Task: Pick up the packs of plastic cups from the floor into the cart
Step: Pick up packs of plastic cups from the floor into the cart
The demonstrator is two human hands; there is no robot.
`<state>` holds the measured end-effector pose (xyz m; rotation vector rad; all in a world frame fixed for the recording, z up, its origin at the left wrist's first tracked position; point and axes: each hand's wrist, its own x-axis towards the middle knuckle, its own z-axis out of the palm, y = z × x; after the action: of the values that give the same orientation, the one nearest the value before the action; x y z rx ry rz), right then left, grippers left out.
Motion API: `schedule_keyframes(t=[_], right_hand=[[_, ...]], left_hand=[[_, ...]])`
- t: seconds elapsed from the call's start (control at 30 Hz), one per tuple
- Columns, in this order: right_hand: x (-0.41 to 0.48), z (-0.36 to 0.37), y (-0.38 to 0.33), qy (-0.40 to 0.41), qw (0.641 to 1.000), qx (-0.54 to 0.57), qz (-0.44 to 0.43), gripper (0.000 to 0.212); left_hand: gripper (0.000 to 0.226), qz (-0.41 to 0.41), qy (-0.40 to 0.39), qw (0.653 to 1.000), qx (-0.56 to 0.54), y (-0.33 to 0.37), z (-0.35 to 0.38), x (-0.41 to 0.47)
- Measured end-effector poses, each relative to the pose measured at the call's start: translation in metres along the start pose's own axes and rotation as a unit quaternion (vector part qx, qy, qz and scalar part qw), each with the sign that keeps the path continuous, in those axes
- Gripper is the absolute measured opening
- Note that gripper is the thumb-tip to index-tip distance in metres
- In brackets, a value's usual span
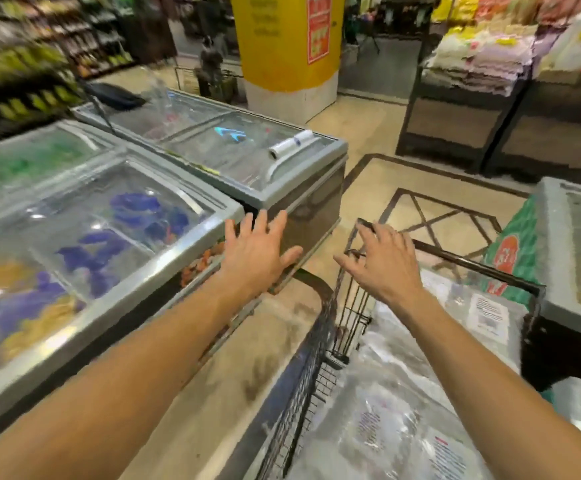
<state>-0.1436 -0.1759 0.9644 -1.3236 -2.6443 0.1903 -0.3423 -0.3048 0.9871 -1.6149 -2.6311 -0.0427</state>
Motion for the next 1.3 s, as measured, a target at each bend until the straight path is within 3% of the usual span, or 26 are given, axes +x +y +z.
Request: schedule_keyframes(t=[0.23, 0.4, 0.5, 0.57, 0.73, 0.97, 1.17, 1.3], right_hand=[[-0.022, -0.007, -0.215, -0.018, 0.975, 0.016, -0.221, 0.107], [-0.091, 0.013, -0.367, -0.044, 0.933, 0.018, -0.356, 0.106], [-0.165, 0.025, -0.459, -0.052, 0.891, 0.005, -0.45, 0.109], [-0.19, 0.027, -0.487, -0.051, 0.883, 0.017, -0.466, 0.111], [-0.335, 0.043, -0.597, -0.047, 0.805, 0.059, -0.588, 0.093], [-0.532, 0.075, -0.707, -0.074, 0.697, 0.065, -0.711, 0.096], [-0.671, 0.123, -0.746, -0.137, 0.582, 0.06, -0.799, 0.092], [-0.74, 0.177, -0.751, -0.15, 0.481, 0.042, -0.863, 0.091]], left_hand=[[0.086, -0.193, 0.02, 0.98, 0.039, -0.174, -0.047, -0.144], [0.091, -0.342, 0.025, 0.939, 0.022, -0.274, -0.048, -0.298], [0.086, -0.442, 0.029, 0.895, 0.05, -0.322, -0.05, -0.417], [0.09, -0.463, 0.041, 0.883, 0.067, -0.333, -0.055, -0.46], [0.091, -0.573, 0.032, 0.816, 0.067, -0.361, -0.058, -0.647], [0.09, -0.7, 0.014, 0.713, 0.045, -0.345, -0.045, -0.863], [0.085, -0.797, 0.004, 0.604, 0.024, -0.31, 0.0, -0.988], [0.082, -0.847, 0.01, 0.532, -0.003, -0.276, 0.053, -1.041]])
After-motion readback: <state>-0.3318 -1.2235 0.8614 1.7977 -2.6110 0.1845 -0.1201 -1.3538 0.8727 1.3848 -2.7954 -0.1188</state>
